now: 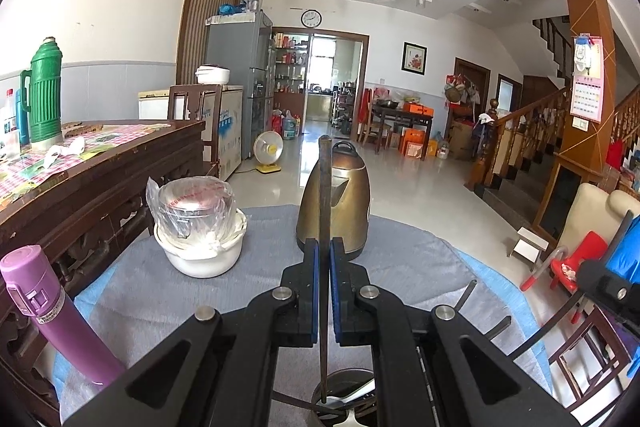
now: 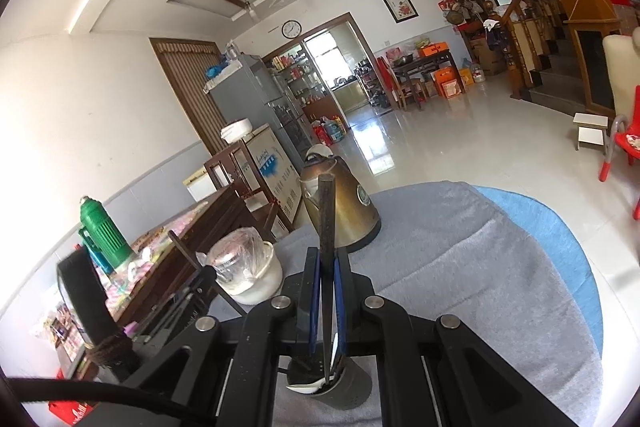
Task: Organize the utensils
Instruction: 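Lower both chopsticks into the gray holder and open both tools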
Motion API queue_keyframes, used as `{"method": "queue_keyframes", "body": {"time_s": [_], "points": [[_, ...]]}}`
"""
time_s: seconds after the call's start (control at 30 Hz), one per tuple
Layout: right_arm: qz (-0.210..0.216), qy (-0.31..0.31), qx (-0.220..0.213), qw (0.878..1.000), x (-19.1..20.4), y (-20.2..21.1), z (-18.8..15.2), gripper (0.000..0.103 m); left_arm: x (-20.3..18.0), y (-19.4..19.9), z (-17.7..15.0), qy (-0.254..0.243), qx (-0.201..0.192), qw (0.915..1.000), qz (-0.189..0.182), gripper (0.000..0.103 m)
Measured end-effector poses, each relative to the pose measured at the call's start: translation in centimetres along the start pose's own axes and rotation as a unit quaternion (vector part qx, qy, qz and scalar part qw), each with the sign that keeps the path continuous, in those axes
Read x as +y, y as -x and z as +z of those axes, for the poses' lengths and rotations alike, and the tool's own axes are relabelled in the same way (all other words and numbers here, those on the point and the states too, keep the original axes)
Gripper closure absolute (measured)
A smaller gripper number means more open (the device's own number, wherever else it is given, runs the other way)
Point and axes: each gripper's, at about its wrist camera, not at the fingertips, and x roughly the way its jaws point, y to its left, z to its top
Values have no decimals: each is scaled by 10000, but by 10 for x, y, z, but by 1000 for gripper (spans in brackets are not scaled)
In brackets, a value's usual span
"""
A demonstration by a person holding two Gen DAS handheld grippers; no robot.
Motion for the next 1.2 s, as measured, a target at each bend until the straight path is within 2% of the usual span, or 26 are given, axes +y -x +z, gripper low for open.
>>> {"method": "queue_keyframes", "body": {"time_s": [0.3,1.2], "points": [[-144,356,283,9989,10,-16,-17,96,5,-4,-9,-34,166,9999,8,97],[-287,547,814,9948,10,-48,-45,96,4,-7,-27,-317,410,9986,89,96]]}}
